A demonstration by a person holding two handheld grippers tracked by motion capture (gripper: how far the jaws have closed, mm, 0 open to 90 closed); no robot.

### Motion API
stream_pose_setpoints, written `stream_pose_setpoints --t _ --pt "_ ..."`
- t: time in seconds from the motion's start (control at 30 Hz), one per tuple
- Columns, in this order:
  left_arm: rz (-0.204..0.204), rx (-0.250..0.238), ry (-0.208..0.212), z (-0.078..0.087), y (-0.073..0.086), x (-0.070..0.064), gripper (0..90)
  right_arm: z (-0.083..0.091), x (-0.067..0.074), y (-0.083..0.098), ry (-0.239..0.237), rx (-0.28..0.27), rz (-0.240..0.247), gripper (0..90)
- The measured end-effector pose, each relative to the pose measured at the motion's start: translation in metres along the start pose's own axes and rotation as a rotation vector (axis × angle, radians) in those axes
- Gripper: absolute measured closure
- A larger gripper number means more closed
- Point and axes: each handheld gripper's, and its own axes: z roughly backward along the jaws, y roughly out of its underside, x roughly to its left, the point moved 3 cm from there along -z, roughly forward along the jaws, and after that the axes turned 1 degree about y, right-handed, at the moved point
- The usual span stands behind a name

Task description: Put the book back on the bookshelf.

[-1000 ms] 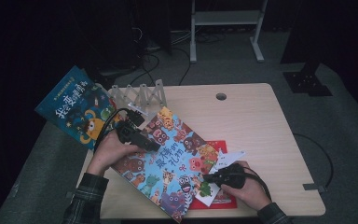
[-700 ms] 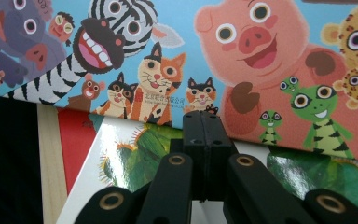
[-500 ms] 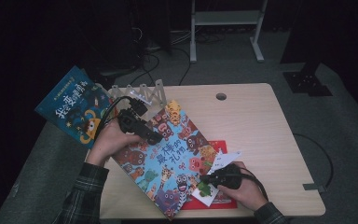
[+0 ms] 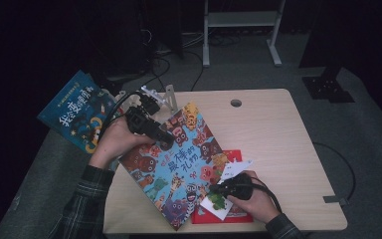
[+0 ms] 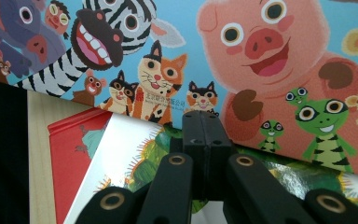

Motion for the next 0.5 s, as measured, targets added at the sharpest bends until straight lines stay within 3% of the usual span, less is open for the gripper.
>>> stream_pose_setpoints --t 0.27,0.5 --pt "-0.008 -0.006 0.03 0.0071 -0.0044 -0.0045 53.0 -0.0002 0.0005 0.0001 0.003 -0.003 0.0 89.6" --pt "0.012 0.006 0.059 0.008 -0.0079 -0.0066 61.2 0.0001 0.001 0.0003 0.006 -0.002 0.004 89.6"
